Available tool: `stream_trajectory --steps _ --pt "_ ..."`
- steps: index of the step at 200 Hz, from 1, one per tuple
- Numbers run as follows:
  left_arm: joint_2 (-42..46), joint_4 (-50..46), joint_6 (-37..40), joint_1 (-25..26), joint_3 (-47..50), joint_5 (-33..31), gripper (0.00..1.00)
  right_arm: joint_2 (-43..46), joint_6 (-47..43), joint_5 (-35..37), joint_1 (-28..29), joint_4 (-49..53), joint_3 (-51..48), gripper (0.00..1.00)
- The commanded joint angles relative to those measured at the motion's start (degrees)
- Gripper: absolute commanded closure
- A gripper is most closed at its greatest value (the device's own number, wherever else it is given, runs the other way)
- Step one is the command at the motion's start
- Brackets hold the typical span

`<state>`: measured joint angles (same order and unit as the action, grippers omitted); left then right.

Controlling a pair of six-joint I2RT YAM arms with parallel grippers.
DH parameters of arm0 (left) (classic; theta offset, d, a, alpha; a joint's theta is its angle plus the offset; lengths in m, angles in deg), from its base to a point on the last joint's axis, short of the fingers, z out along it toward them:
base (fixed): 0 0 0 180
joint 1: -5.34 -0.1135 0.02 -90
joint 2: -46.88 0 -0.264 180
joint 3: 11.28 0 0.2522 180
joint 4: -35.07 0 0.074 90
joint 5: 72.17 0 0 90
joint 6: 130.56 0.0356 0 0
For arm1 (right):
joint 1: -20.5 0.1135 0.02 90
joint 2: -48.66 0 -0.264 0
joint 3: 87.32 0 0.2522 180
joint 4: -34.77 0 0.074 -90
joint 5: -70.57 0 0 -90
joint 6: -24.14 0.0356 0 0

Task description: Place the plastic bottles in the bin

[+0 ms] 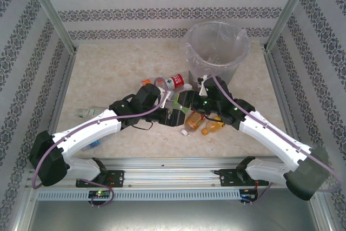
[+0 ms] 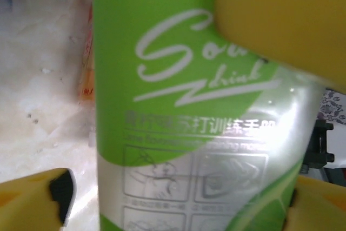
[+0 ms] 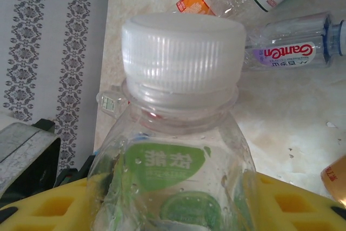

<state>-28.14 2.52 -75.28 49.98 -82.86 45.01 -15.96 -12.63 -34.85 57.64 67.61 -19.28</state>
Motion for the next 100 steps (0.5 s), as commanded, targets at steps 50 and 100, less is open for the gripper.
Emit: stream_trajectory --steps 50,100 --pt "6.7 13.5 0.7 0.5 0.9 -2.2 0.0 7.3 -10.1 0.8 -6.6 10.4 8.1 0.49" --pt "6.6 18.7 1.8 0.3 -3.8 -4.5 0.0 3.2 -18.0 1.1 -12.8 18.2 22.1 0.5"
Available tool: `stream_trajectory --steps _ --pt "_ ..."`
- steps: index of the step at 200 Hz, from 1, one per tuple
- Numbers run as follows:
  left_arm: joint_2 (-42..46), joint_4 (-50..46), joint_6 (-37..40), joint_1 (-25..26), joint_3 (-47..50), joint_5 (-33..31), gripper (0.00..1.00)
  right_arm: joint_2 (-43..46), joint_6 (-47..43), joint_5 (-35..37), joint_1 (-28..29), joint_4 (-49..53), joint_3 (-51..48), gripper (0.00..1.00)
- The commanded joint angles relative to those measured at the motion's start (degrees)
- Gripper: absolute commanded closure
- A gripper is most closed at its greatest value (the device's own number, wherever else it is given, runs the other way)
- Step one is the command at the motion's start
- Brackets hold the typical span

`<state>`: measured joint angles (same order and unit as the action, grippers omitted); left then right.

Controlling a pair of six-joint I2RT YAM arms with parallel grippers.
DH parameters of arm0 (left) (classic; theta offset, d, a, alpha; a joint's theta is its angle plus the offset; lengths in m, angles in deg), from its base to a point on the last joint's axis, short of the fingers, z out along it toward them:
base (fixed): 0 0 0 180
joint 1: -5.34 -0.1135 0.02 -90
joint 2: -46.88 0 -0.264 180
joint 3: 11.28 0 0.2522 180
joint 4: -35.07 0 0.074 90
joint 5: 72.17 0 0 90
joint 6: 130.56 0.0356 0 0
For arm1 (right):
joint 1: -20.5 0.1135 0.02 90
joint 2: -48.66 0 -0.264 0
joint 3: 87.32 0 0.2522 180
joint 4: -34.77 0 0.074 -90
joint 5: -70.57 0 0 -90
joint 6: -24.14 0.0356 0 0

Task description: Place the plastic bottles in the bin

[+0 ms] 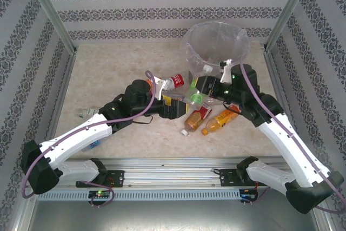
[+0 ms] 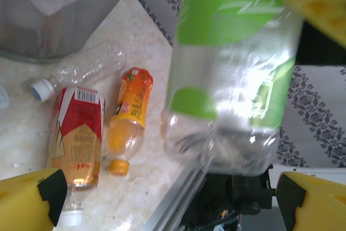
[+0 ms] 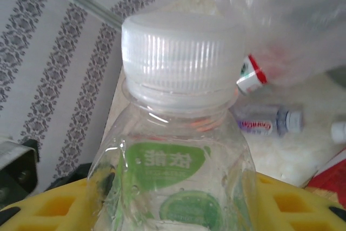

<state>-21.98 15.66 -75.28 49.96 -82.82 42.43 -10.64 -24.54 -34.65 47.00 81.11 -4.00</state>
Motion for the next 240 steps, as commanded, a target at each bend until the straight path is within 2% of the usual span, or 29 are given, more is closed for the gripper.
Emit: stream_trajectory --steps 1,67,116,150,193,240 --pt "0.4 5.6 1.8 0.3 -3.9 -2.0 0.0 -2.3 -6.3 0.9 -2.3 4.9 7.1 0.5" --pt "3.3 4.8 3.6 0.2 -8.5 -8.6 0.0 -15.0 -15.4 5.0 -9.5 11.5 28.6 0.5" --pt "5.8 -1.0 5.5 0.2 -8.6 -11.3 0.0 -26.3 -20.7 4.3 -15.6 14.5 40.6 0.5" --pt "7.7 -5.1 7.2 0.2 -8.2 -12.8 0.0 -34.4 -26.0 5.5 -16.9 18.8 47.9 0.5" --pt "8.7 -7.9 7.0 0.2 -6.7 -12.9 0.0 -43.6 -23.8 8.0 -18.7 24.0 55.2 0.5" --pt "9.1 -10.4 6.3 0.2 -5.6 -12.9 0.0 -49.8 -20.3 9.5 -20.6 28.1 55.6 0.48"
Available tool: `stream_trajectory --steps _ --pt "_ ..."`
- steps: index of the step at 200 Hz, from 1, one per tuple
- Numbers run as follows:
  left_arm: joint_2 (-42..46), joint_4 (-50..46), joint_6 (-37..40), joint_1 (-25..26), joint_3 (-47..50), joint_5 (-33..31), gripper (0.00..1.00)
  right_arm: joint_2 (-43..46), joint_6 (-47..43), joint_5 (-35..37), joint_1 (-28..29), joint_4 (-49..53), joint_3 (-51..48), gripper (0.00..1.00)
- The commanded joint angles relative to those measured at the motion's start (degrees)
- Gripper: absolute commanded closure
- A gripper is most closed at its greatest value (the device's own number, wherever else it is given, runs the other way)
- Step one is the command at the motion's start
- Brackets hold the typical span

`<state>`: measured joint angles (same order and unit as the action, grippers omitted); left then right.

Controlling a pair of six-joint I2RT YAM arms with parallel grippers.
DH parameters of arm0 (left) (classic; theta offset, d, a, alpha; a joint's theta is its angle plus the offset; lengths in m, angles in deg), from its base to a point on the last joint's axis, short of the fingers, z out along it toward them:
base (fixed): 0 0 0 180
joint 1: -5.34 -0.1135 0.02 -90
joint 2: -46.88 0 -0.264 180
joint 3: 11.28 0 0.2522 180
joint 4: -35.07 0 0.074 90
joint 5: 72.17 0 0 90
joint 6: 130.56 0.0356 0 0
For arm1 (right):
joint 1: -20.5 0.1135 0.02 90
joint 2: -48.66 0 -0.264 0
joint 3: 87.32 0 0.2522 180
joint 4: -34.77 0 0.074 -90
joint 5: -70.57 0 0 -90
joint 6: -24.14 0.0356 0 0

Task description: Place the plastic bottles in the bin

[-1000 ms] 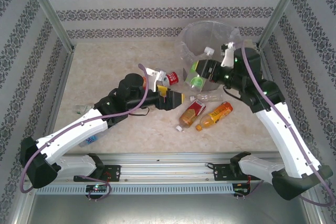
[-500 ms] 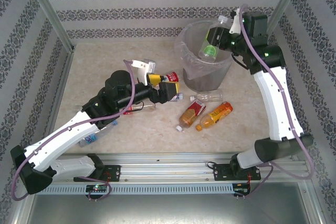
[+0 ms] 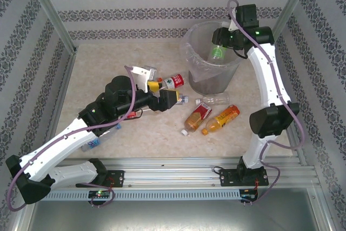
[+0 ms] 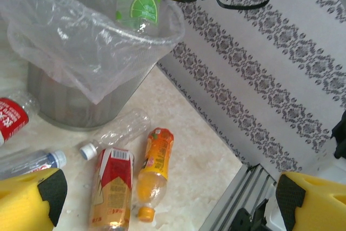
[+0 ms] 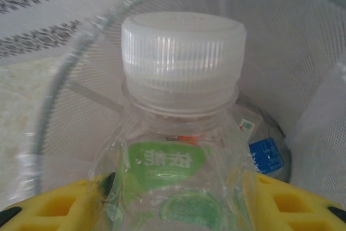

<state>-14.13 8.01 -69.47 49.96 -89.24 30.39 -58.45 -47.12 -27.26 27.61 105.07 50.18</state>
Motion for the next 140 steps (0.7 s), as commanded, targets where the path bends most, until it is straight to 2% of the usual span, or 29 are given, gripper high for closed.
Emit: stream_trajectory --steps 1,54,98,140 --pt "1.3 -2.8 0.5 0.2 0.8 -0.8 0.0 -2.2 2.3 2.1 -1.3 4.3 1.4 0.48" --pt "1.0 -3.2 -0.3 0.2 2.1 -0.3 0.0 -6.0 4.6 3.8 -1.8 7.2 1.3 0.44" --pt "0.8 -6.7 1.5 0.2 1.8 -1.2 0.0 -5.5 4.9 3.3 -1.8 6.7 1.1 0.29" --pt "-0.4 -11.9 5.2 0.2 0.4 -0.1 0.0 -2.1 3.9 3.4 -2.2 6.9 1.2 0.23"
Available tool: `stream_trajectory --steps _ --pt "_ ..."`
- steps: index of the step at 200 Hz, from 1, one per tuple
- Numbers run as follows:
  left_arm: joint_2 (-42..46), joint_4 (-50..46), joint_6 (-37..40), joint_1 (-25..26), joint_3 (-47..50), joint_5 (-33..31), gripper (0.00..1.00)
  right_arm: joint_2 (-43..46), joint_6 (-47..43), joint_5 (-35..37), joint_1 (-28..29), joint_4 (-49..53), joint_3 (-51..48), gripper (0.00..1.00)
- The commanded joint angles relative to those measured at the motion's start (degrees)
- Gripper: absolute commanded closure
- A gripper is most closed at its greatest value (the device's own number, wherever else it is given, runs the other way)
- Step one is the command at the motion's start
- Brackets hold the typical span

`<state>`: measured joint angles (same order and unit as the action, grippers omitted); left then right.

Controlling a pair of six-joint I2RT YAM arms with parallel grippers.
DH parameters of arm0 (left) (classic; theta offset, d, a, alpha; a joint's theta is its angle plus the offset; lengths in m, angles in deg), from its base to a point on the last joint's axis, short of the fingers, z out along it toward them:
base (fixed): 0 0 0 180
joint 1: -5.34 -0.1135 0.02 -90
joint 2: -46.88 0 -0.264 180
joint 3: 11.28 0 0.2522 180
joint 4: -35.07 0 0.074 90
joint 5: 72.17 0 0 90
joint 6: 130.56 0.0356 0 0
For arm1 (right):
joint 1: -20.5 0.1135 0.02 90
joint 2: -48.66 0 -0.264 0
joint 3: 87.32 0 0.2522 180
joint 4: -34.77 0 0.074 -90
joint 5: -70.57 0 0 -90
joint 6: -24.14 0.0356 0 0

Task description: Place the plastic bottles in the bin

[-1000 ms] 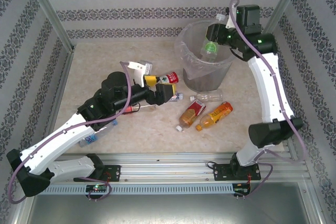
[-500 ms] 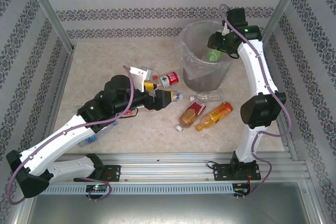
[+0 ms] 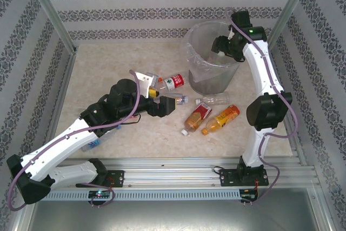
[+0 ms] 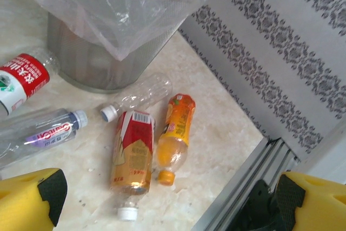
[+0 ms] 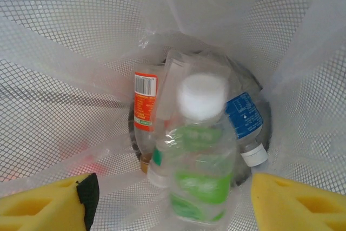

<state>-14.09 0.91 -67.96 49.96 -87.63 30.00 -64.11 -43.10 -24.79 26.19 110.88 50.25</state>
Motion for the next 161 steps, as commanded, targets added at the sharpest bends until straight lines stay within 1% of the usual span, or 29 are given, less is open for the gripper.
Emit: stream_trajectory --steps 1,16,35,50,81,99,127,134,139,141,161 --pt "-0.4 -4.9 3.8 0.2 -1.2 0.3 0.0 3.7 -0.2 1.0 -0.8 1.1 1.1 0.23" --pt "-0.9 -6.6 5.3 0.2 -1.7 0.6 0.0 5.9 -0.9 0.6 -0.8 0.4 0.2 0.22" --pt "-1.5 -8.9 7.1 0.2 -2.1 0.6 0.0 9.4 -2.2 -1.5 -0.8 -1.4 -2.1 0.22" --pt "-1.9 -10.6 8.0 0.2 -2.2 -0.5 0.0 12.8 -3.2 -3.0 -0.6 -2.8 -4.7 0.22" --pt "-2.9 -14.4 10.6 0.2 -3.0 0.3 0.0 21.7 -4.0 -5.7 0.0 -7.1 -13.8 0.22" --pt "-4.3 -17.9 13.2 0.2 -3.8 -0.7 0.0 27.3 -4.2 -8.4 0.6 -9.4 -19.6 0.21" --pt "-7.5 -22.4 17.5 0.1 -6.1 -1.1 0.02 35.5 -4.1 -12.5 2.5 -12.7 -28.9 0.13" --pt "-8.7 -23.7 17.8 0.1 -6.9 -1.5 0.02 37.4 -4.0 -13.3 2.9 -13.4 -31.3 0.09" --pt "-9.5 -24.3 17.7 0.1 -7.5 -1.7 0.02 38.9 -4.0 -13.8 3.1 -13.9 -33.2 0.03" --pt "-9.8 -24.5 17.6 0.1 -7.7 -1.8 0.02 39.6 -3.8 -14.2 3.2 -14.1 -34.0 0.02" --pt "-11.9 -24.1 17.1 0.2 -8.1 -0.7 0.02 45.5 -1.8 -16.1 3.1 -16.3 -41.5 0.02"
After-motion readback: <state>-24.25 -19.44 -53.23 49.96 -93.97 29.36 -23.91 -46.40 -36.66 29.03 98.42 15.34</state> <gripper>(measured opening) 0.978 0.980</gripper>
